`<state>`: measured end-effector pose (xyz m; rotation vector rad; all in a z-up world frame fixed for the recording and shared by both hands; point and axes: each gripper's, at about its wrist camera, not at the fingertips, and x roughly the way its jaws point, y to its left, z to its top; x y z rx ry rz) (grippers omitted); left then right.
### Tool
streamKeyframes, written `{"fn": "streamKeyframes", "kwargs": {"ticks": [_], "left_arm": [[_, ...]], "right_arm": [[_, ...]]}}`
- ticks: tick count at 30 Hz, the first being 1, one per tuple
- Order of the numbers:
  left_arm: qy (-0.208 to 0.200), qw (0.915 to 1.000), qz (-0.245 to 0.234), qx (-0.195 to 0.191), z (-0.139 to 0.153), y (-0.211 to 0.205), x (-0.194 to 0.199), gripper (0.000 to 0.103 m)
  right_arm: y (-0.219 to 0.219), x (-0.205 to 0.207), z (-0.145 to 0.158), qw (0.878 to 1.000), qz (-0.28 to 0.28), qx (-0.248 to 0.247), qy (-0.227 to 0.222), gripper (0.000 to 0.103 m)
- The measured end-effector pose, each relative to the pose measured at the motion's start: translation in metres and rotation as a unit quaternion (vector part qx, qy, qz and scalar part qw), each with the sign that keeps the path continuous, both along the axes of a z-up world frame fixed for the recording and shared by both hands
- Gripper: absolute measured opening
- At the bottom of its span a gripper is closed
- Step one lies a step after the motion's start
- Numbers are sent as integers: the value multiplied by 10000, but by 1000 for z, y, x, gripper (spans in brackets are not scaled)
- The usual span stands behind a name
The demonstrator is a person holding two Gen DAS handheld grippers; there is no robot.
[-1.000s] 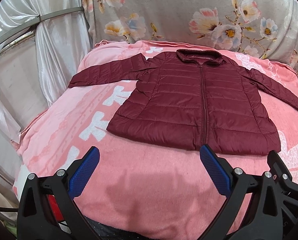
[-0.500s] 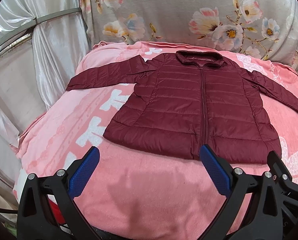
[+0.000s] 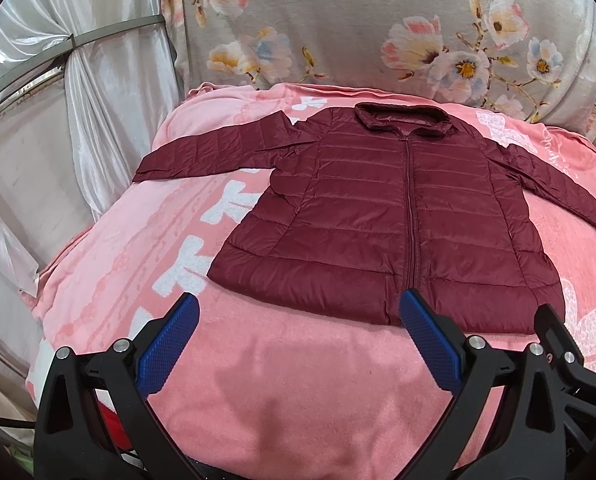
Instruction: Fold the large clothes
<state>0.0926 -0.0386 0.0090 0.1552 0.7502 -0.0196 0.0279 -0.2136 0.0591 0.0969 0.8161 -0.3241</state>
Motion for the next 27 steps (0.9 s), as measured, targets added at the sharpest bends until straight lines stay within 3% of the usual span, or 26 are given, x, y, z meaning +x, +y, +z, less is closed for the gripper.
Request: {"fn": "streamKeyframes", "kwargs": {"ticks": [27], "left_arm": [[-11,10000,15,-19,-2,3,-1,98]], "right_arm": [[7,-2,-2,10000,-20,-42,-27,98]]}}
